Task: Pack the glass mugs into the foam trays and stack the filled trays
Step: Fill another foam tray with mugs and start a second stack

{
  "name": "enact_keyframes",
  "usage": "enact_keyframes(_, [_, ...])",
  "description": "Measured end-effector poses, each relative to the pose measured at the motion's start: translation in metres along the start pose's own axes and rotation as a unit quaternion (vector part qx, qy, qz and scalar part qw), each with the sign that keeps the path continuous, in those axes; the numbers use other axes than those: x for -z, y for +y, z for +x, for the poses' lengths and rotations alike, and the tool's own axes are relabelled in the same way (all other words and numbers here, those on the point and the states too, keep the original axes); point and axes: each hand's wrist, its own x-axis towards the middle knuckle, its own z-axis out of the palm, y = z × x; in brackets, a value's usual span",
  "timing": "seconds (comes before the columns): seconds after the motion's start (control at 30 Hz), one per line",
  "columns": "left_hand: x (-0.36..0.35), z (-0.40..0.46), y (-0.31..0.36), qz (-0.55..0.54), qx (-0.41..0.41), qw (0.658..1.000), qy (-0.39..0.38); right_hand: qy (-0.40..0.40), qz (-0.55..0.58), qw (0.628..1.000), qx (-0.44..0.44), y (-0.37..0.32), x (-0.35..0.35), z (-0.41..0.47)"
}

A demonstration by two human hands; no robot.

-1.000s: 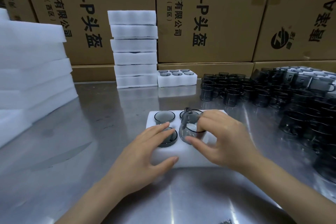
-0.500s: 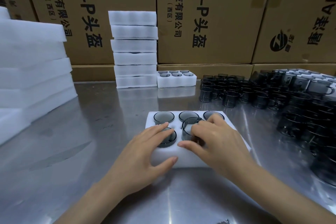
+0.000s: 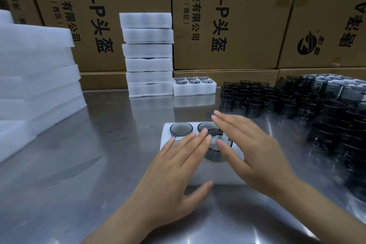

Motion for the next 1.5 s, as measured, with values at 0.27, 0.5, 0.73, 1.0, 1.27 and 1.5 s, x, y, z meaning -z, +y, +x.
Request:
enact_keyframes(0.27, [0.000, 0.000, -0.001, 0.001, -0.005, 1.000, -0.007, -0.093, -0.021, 0.995, -0.004, -0.011, -0.004, -0.010])
enact_keyframes(0.5, [-0.003, 0.001, 0.000, 0.038, -0.011, 0.998, -0.038, -0.182, -0.010, 0.982, -0.047, -0.004, -0.010, -0.009])
enact_keyframes(0.73, [0.000, 0.011, 0.004, 0.042, -0.011, 0.999, -0.017, -0.242, -0.088, 0.966, -0.026, -0.007, -0.010, -0.011])
enact_keyframes(1.0, [-0.012, 0.013, 0.005, 0.079, -0.026, 0.996, 0.029, -0.235, -0.008, 0.971, -0.035, -0.001, -0.008, -0.011])
enact_keyframes(1.27, [-0.021, 0.012, -0.002, 0.113, -0.038, 0.992, 0.042, 0.053, 0.206, 0.917, -0.336, 0.101, -0.012, 0.008])
enact_keyframes(1.5, [-0.020, 0.012, -0.005, 0.077, -0.042, 0.995, 0.037, -0.070, -0.001, 0.920, -0.385, 0.164, -0.051, 0.016])
